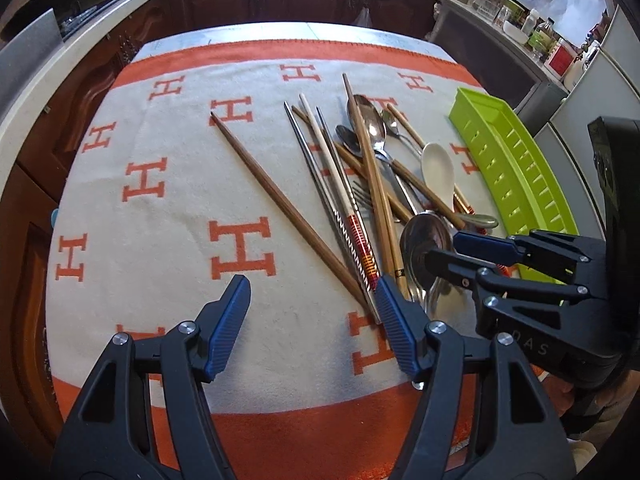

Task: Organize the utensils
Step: 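Grasp a metal spoon from the pile with the right gripper, then place the metal spoon in the tray while the left gripper places a white ceramic spoon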

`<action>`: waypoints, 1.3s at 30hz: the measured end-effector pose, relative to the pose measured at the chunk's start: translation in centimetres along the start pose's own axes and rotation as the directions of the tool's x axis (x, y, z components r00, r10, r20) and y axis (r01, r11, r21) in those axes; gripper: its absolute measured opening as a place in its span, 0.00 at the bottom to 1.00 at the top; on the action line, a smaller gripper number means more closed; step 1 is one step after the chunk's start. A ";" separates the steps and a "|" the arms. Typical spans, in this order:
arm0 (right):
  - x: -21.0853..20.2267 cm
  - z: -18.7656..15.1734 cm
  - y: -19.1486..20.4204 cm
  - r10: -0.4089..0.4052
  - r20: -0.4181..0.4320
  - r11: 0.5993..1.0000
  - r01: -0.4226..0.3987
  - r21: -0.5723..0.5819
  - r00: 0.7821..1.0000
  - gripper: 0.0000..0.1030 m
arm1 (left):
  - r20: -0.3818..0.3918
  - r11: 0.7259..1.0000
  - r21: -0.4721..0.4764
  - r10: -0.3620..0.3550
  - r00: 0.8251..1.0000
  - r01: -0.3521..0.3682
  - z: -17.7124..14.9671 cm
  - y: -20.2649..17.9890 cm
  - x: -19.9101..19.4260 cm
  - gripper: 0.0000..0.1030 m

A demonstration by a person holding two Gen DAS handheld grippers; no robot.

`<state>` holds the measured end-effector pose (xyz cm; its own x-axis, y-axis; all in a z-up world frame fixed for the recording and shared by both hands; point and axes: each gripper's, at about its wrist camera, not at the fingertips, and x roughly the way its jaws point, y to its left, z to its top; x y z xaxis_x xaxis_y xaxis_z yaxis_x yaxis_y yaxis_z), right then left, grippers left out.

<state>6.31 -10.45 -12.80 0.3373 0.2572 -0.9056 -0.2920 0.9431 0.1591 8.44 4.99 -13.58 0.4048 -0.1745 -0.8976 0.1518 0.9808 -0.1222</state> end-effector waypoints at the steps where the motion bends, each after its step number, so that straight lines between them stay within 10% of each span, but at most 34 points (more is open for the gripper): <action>1: 0.1 0.0 0.1 -0.007 0.004 1.000 0.007 -0.008 1.000 0.19 | -0.008 1.000 -0.005 -0.005 1.000 0.004 0.0 0.1 0.3 0.61; 13: -0.5 0.1 -0.5 0.009 0.084 1.000 -0.006 -0.029 0.996 0.02 | -0.035 0.999 -0.046 -0.025 0.999 0.024 0.5 0.8 1.9 0.61; 35: -9.3 -1.1 -11.0 0.005 0.270 0.977 -0.062 0.204 0.963 0.02 | 0.034 0.995 0.048 -0.090 0.995 0.088 8.3 -6.1 2.7 0.60; 39: -9.4 -1.5 -13.0 0.002 0.274 0.967 -0.072 0.246 0.962 0.02 | 0.029 0.989 0.096 -0.114 0.993 0.110 9.5 -7.3 4.8 0.48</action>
<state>5.64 -25.45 -6.96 0.5691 0.3068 -0.7629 -0.0862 0.9449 0.3157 17.86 -3.86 -12.97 0.4113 -0.2872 -0.8651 0.2814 0.9427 -0.1792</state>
